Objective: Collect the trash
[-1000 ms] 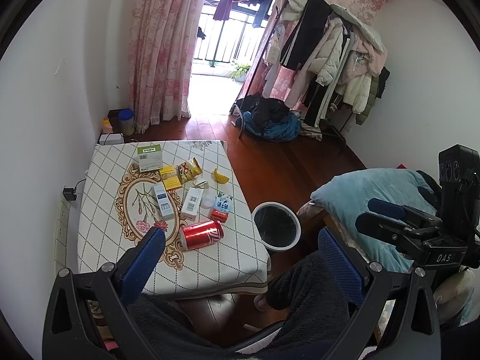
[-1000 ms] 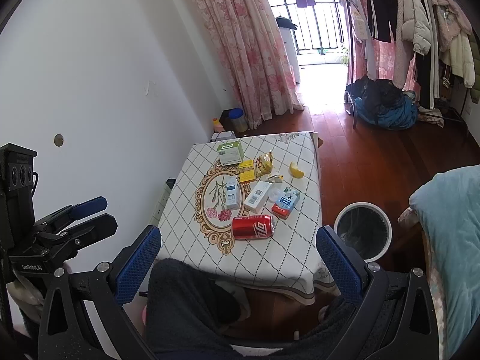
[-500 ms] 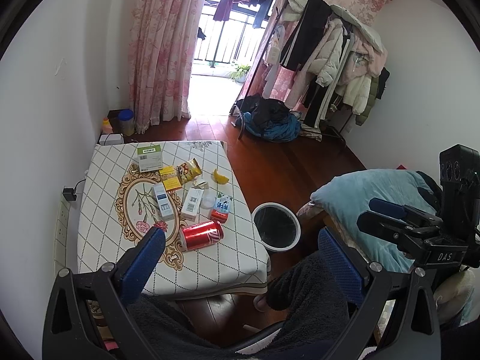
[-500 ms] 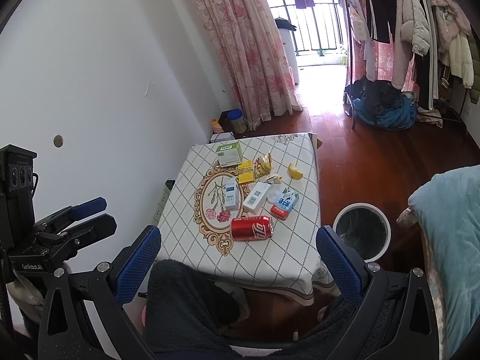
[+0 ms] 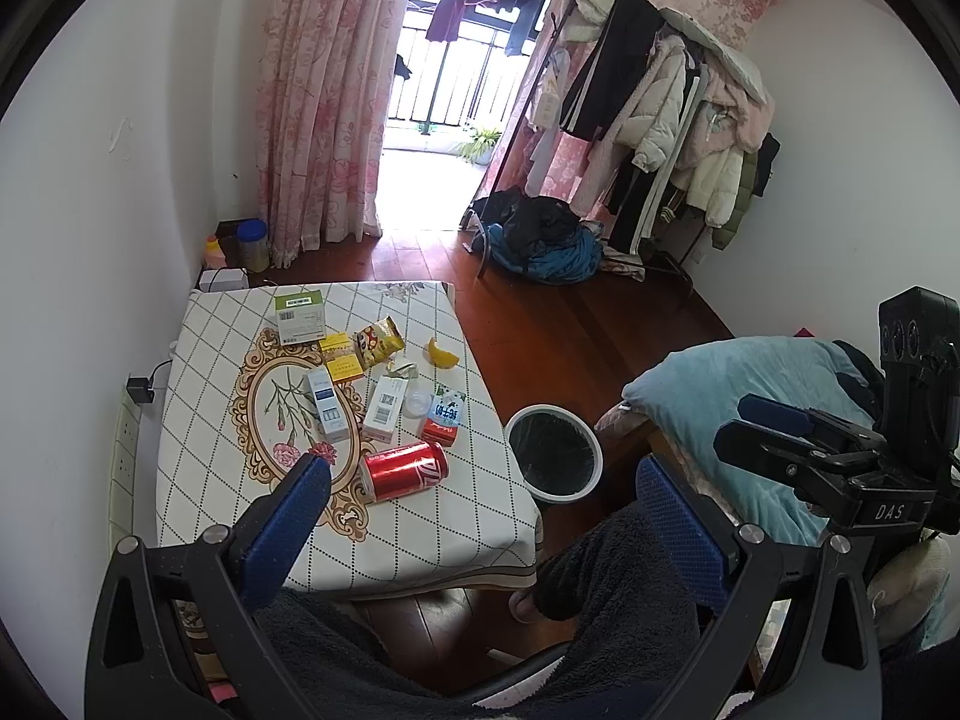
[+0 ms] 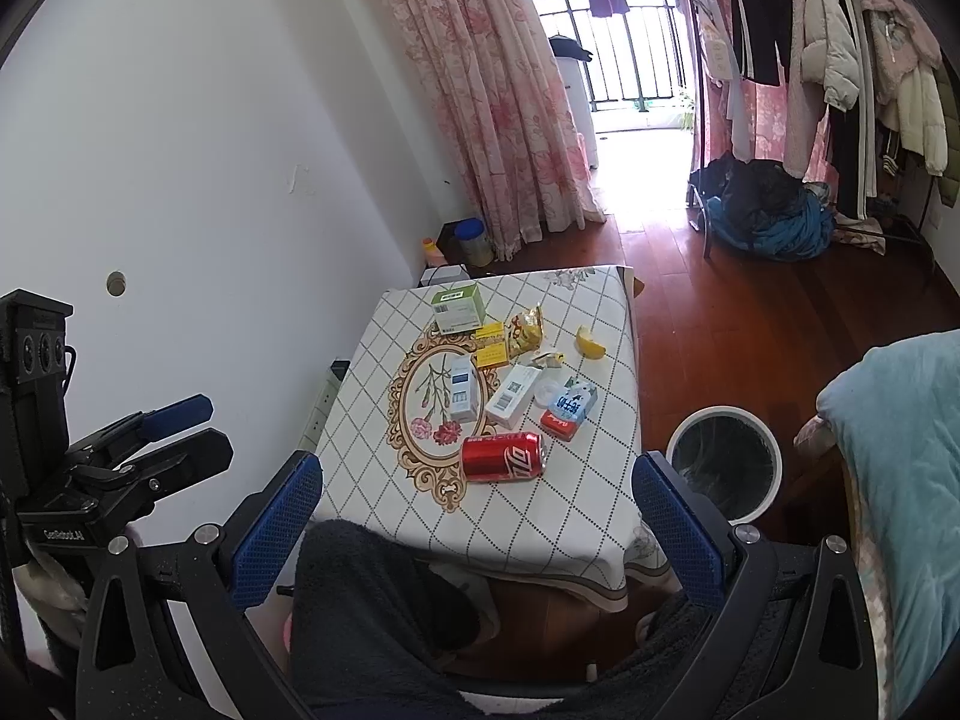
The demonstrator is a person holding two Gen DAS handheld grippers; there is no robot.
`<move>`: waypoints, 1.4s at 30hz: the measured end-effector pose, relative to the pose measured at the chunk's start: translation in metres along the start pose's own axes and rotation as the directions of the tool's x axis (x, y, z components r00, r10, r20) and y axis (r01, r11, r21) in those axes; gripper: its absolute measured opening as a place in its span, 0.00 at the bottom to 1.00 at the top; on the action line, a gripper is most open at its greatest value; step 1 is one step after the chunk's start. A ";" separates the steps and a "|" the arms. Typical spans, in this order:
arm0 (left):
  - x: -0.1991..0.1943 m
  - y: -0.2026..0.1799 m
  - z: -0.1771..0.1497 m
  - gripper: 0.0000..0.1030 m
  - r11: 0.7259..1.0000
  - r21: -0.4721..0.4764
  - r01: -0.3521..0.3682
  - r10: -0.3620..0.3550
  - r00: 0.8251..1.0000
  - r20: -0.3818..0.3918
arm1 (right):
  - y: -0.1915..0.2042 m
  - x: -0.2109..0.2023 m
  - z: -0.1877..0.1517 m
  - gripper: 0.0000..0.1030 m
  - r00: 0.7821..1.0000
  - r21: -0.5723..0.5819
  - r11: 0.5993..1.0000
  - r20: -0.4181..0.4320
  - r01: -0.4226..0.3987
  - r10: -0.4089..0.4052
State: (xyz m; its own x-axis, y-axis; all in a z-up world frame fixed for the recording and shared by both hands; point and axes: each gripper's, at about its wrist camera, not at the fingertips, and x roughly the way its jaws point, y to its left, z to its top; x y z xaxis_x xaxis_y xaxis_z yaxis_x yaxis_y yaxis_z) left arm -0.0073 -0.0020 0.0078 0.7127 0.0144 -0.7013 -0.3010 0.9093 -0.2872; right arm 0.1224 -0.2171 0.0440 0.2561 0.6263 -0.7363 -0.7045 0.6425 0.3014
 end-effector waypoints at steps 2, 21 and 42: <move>0.001 0.000 0.000 1.00 1.000 0.000 0.001 -0.001 1.000 0.000 | 0.000 0.000 0.000 1.00 1.000 0.000 1.000 0.000 0.001 -0.001; 0.064 0.045 0.010 1.00 0.941 -0.046 -0.335 0.332 0.942 -0.050 | -0.025 0.060 0.009 1.00 0.998 0.106 0.994 -0.054 0.033 -0.028; 0.377 0.200 0.024 0.96 0.864 -0.123 -0.488 0.372 0.783 -0.498 | -0.149 0.439 0.015 0.72 0.870 0.385 0.883 -0.491 0.270 -0.052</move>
State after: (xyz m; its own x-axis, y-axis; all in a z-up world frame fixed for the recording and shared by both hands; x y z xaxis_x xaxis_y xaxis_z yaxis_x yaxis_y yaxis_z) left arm 0.2166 0.1955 -0.2988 0.1306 0.1419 -0.9812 -0.6858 0.7277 0.0140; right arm 0.3498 -0.0315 -0.3152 -0.0655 0.2942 -0.9535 -0.2980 0.9062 0.3000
